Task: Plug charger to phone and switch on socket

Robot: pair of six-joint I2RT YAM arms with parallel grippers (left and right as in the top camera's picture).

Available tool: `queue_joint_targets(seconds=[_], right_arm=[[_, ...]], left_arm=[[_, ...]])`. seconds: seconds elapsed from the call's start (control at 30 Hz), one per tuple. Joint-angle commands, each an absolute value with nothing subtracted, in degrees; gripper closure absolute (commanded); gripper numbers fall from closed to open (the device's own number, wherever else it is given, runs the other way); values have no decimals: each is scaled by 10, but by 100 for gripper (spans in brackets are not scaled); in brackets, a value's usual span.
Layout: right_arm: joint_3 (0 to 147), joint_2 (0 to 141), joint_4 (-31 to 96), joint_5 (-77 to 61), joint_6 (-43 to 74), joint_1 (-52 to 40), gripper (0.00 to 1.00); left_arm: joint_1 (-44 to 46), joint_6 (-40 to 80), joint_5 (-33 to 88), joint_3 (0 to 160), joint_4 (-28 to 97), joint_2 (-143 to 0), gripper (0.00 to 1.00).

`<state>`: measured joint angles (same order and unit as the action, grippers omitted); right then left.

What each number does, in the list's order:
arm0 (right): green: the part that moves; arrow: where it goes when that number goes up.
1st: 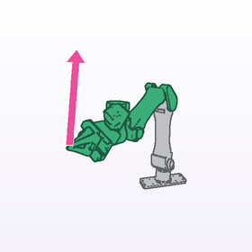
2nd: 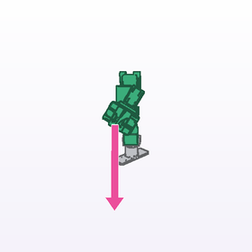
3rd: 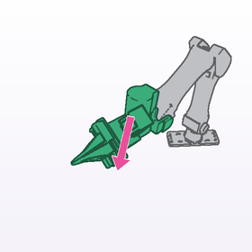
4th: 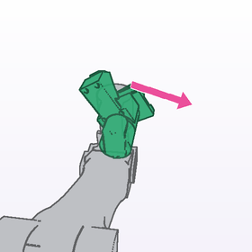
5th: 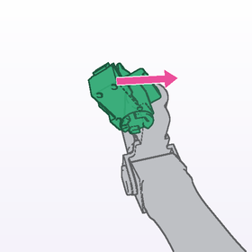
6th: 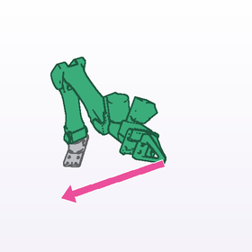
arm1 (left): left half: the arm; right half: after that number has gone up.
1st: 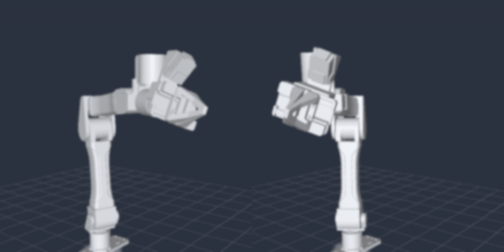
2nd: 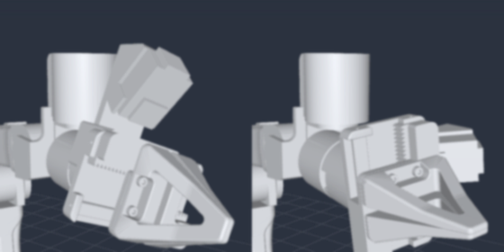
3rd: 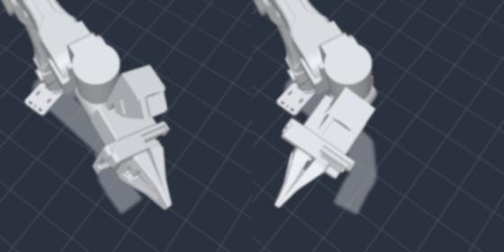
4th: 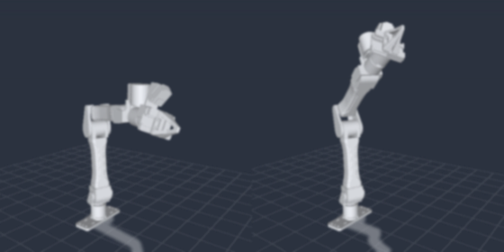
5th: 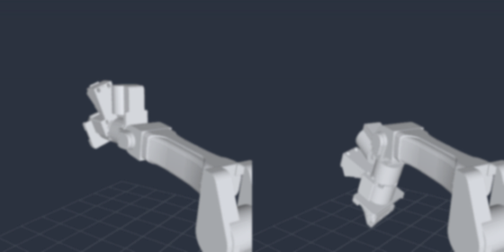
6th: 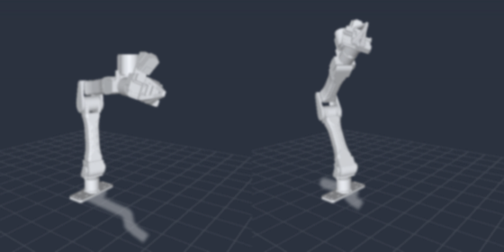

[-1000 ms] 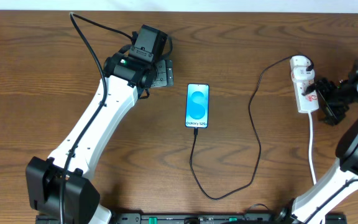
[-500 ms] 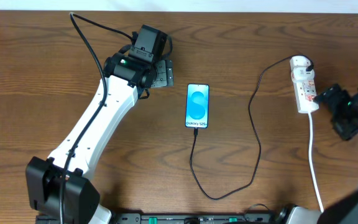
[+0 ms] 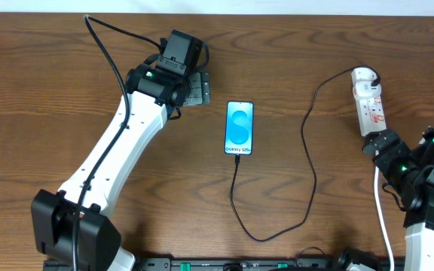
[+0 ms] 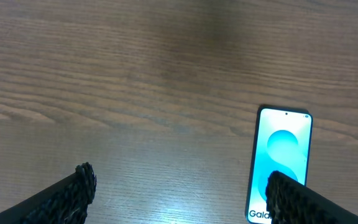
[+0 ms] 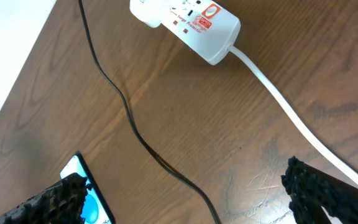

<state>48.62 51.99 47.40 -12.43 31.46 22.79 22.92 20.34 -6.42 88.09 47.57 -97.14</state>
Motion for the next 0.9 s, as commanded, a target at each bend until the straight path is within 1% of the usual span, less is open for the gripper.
queue_joint_targets(seconds=[0.0, 0.67, 0.77, 0.87], right_arm=[[480, 513, 477, -124, 328, 224, 1], [480, 518, 483, -121, 325, 224, 1], [479, 519, 485, -102, 325, 224, 1], [471, 521, 481, -98, 301, 223, 1]], left_arm=[[228, 206, -76, 885, 477, -974, 11], [228, 206, -76, 885, 477, -974, 11], [228, 206, -76, 885, 477, -974, 11], [228, 206, -76, 885, 477, -974, 11]])
